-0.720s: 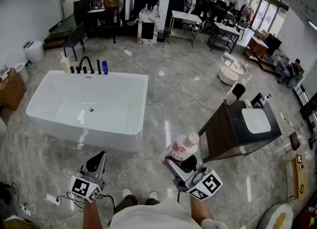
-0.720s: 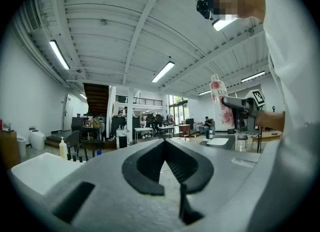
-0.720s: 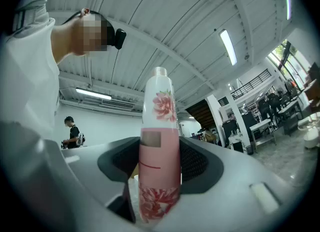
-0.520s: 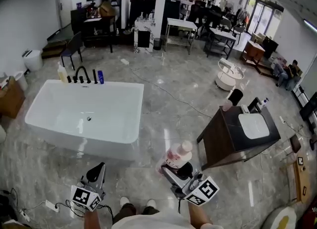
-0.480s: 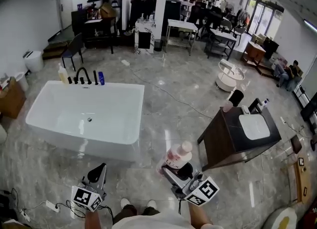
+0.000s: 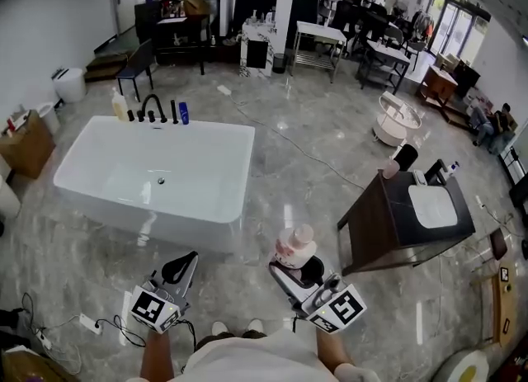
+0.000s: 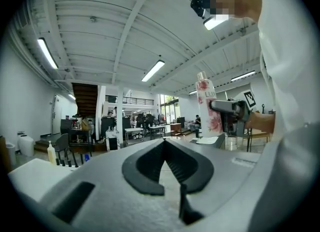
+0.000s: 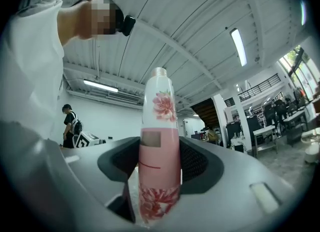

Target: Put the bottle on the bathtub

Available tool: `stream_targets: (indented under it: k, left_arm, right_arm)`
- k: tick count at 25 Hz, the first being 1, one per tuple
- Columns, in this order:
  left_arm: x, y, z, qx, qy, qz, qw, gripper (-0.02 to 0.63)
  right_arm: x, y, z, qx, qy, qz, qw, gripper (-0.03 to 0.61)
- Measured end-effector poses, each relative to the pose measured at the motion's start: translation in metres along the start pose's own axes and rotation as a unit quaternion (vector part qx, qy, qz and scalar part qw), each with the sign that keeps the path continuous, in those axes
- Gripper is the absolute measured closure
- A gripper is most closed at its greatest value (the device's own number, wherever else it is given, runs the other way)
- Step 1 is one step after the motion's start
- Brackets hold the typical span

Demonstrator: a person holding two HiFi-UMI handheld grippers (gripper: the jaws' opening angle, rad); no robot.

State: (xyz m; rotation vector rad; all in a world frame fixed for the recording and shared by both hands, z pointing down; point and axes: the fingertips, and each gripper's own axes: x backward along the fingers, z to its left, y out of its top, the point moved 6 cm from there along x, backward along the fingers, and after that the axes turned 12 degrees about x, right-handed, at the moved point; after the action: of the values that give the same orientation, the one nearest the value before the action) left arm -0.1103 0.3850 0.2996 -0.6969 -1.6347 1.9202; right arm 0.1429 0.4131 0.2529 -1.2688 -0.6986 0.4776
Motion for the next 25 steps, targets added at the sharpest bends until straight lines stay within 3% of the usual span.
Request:
stream_targets:
  k: [4, 12, 25]
  left_arm:
    - [-0.005, 0.004, -0.013, 0.005, -0.034, -0.010, 0.9994, 0.612]
    - [0.002, 0.005, -0.023, 0.010, -0.024, -0.054, 0.9982, 0.612]
    - [-0.028, -0.007, -0.033, 0.006, -0.009, -0.028, 0.9995, 0.612]
  right_arm:
    - [-0.004, 0.002, 0.006, -0.015, 0.012, -0.012, 1.000, 0.334]
    - [-0.001, 0.001, 0.015, 0.003, 0.007, -0.007, 1.000, 0.334]
    - [0.013, -0.020, -0.010, -0.026, 0.021, -0.010, 0.999, 0.334]
